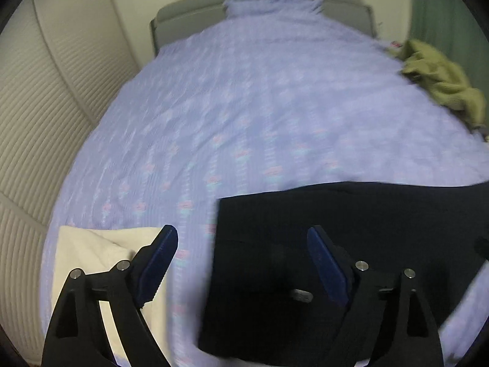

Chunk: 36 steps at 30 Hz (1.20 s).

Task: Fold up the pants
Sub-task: 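Grasp the trouser edge with the left gripper, pull it straight, release, then grasp the black trouser end with the right gripper and lift it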

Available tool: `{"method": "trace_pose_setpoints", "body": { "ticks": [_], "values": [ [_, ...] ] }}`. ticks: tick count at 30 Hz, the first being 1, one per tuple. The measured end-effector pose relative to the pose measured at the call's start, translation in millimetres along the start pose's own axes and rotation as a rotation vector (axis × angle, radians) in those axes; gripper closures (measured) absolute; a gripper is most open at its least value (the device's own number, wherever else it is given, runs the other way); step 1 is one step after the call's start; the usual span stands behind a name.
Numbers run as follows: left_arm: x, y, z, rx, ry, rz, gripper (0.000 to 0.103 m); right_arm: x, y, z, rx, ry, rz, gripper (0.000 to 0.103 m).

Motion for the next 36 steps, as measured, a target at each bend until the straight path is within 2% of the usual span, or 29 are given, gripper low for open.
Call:
{"method": "trace_pose_setpoints", "body": {
  "ticks": [2,7,9,15,19,24,29,34,36],
  "values": [
    [-6.3,-25.2,-23.3,0.028,-0.031,0.015,0.013,-2.5,-39.1,-26.1,0.000,-0.035,0.016,0.030],
    [-26.4,-137.9,-78.7,0.154,-0.097,0.064,0.013,-10.1,-127.0,-76.5,0.012,-0.102,0.059,0.030],
    [-40.3,-177.7,-85.3,0.195,-0.114,0.071,0.013,-15.8,-170.4,-96.3,0.017,-0.132,0.092,0.030],
    [-79.6,-311.7,-114.7,0.233,-0.138,0.069,0.013,-31.1,-307.9,-137.9,0.063,-0.205,0.210,0.030],
    [-107.9,-394.3,-114.8,0.229,-0.140,0.097,0.013,-36.7,-401.5,-148.0,0.084,-0.230,0.315,0.030],
    [-133.3,-485.0,-103.7,0.258,-0.122,0.143,0.013,-53.8,-501.6,-131.1,0.086,-0.212,0.371,0.030],
    [-156.0,-554.1,-82.6,0.275,-0.096,0.170,0.013,-73.7,-571.8,-96.1,0.006,-0.141,0.383,0.030],
    [-164.2,-606.7,-55.8,0.279,-0.047,0.247,0.013,-80.1,-622.8,-43.4,-0.053,-0.039,0.446,0.032],
    [-163.8,-621.2,-49.6,0.276,-0.035,0.272,0.013,-79.9,-635.8,-25.3,-0.088,-0.001,0.481,0.038]
  ]
}}
Point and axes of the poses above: each gripper's, at about its wrist camera, not at the fingertips, and z roughly the way its jaws point, y to its left, x to its underside, the point moved 2 cm from there along z, roughly the way its jaws point, and after that the axes turned 15 degrees about z, right-handed, at the moved point
